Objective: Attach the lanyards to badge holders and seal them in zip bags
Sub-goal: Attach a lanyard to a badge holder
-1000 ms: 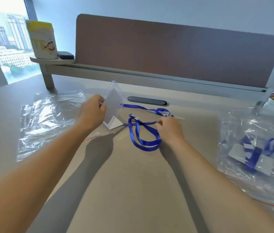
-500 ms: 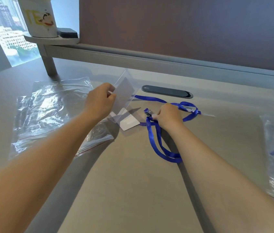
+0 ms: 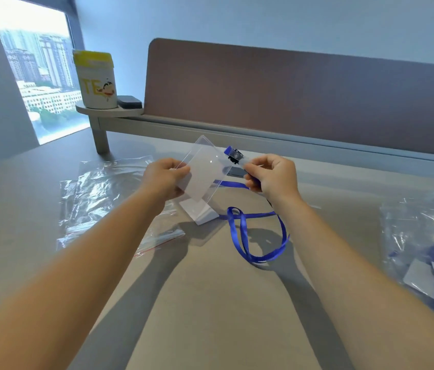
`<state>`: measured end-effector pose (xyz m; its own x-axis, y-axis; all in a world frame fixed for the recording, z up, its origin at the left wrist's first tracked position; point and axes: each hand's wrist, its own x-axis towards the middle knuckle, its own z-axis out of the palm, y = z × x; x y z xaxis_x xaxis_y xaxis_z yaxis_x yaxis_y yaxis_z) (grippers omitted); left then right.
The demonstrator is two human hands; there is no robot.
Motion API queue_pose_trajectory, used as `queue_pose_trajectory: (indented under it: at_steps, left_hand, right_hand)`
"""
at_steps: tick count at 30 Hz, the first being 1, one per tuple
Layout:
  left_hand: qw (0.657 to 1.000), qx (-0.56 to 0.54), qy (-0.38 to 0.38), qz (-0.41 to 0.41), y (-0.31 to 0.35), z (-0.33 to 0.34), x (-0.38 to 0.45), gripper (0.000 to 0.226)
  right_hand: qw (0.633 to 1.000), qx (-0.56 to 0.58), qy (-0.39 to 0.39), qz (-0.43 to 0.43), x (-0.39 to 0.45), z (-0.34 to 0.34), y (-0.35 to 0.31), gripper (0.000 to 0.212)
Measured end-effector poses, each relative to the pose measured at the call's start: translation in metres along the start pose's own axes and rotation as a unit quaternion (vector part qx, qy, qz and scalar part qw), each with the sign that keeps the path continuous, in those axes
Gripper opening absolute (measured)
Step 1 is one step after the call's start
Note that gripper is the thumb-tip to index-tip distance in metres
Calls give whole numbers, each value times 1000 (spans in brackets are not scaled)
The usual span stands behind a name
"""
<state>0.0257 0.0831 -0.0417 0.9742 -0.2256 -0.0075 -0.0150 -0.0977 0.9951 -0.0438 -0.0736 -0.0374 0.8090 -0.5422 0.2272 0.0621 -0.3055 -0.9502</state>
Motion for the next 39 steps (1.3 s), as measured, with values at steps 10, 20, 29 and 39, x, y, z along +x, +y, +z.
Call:
queue_pose_trajectory:
  at_steps: [10, 20, 29, 39]
  left_hand:
    - [983, -60, -170, -28, 9, 5, -55, 18]
    - [996, -36, -65, 50, 16, 14, -72, 12]
    - [990, -128, -37, 36, 38, -17, -65, 13]
    - [933, -163, -320, 13, 27, -60, -52, 51]
  right_hand:
    - [996, 26, -65, 58, -59, 11, -19, 13]
    - [994, 8, -100, 33, -82, 7, -35, 17]
    - [978, -80, -190, 35, -83, -17, -28, 6]
    - [931, 39, -344, 113, -74, -11, -12, 35]
